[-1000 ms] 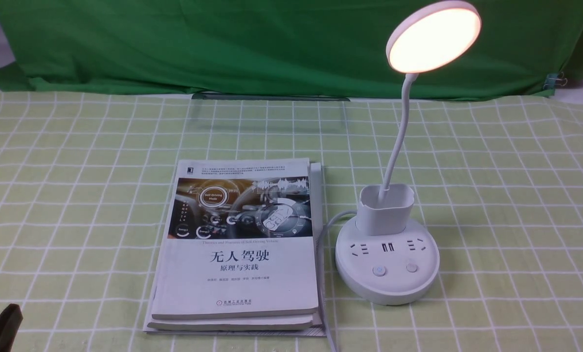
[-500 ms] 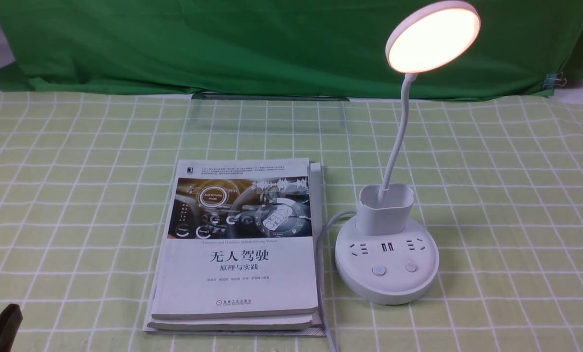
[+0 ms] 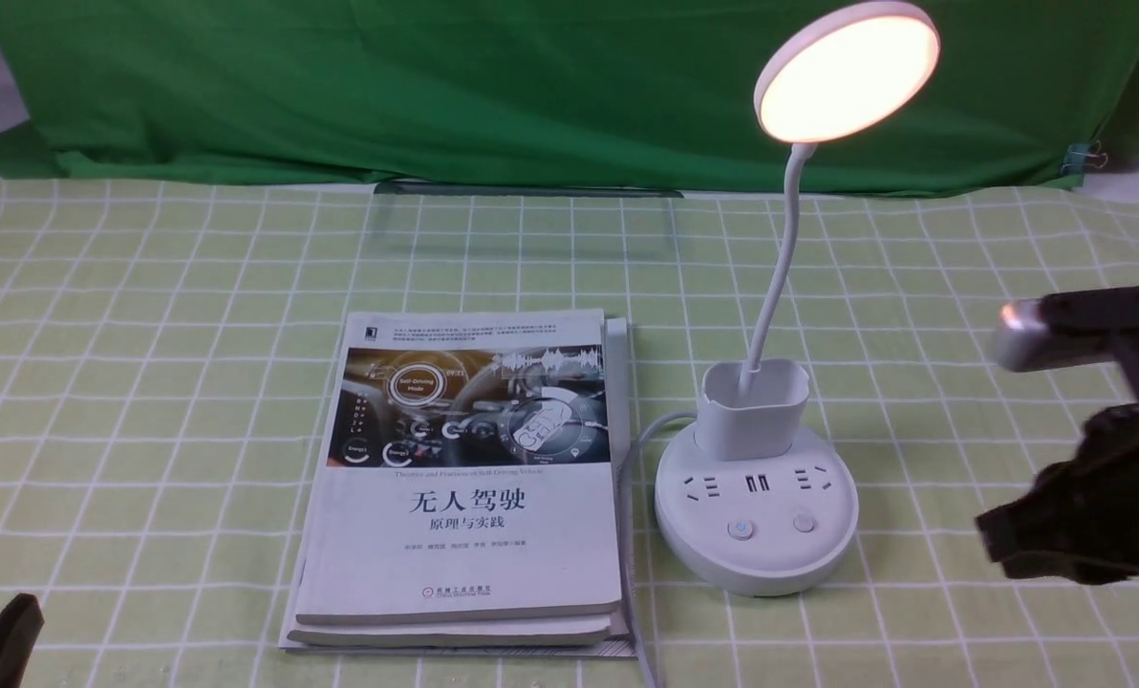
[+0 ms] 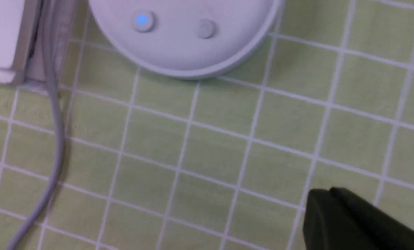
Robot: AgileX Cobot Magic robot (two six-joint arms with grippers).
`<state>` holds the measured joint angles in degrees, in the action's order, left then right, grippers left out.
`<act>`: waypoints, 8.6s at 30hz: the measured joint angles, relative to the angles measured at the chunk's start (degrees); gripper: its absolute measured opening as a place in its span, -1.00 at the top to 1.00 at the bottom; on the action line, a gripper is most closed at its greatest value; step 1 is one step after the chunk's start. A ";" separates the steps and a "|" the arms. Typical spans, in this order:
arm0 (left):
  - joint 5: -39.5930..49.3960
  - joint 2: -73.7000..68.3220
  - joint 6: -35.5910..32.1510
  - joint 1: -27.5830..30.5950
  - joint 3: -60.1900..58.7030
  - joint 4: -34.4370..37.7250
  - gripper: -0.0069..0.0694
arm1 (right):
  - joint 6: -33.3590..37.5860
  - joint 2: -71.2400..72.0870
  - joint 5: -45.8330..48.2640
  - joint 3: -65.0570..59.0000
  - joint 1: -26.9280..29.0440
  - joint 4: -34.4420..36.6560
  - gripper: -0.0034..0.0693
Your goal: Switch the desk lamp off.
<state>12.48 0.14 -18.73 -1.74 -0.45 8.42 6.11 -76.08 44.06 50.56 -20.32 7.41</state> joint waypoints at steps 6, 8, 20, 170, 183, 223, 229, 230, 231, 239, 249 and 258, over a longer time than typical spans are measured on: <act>0.00 0.00 0.00 0.00 0.00 0.00 0.18 | -2.93 -13.08 -0.05 8.18 -6.73 -3.65 0.79; 0.00 0.00 0.00 0.00 0.00 0.00 0.18 | -3.21 -15.21 0.00 10.28 -7.37 -3.85 0.79; 0.00 0.00 0.00 0.00 0.00 0.05 0.18 | -3.35 -25.65 -1.83 18.34 -8.44 -3.96 0.79; -0.03 0.00 0.00 0.00 0.00 0.05 0.18 | 1.82 75.95 -29.57 -51.06 8.30 -6.65 0.78; -0.03 0.00 0.00 0.00 0.00 0.05 0.18 | 1.89 75.95 -29.57 -51.06 8.30 -6.65 0.73; -0.03 0.00 0.00 0.00 0.00 0.01 0.18 | 1.79 75.95 -29.95 -51.10 17.08 -6.71 0.46; -0.03 0.00 0.00 0.00 0.00 0.01 0.18 | 1.72 75.95 -29.95 -51.10 17.31 -6.71 0.41; -0.03 0.00 0.00 0.00 0.00 0.01 0.18 | 1.72 75.95 -29.95 -51.10 17.38 -6.71 0.40; -0.03 0.00 0.00 0.00 0.00 0.01 0.18 | 1.72 75.95 -29.95 -51.10 17.38 -6.71 0.40; -0.03 0.00 0.00 0.00 0.00 0.01 0.18 | 1.67 75.95 -29.95 -51.10 17.38 -6.71 0.35; -0.03 0.00 0.00 0.00 0.00 0.01 0.18 | 1.60 75.95 -29.95 -51.10 17.38 -6.71 0.31; -0.03 0.00 0.00 0.00 0.00 0.01 0.18 | 1.60 75.95 -29.95 -51.10 17.38 -6.71 0.27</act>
<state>12.45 0.14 -18.73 -1.74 -0.45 8.43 7.71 -0.13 14.12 -0.54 -2.94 0.69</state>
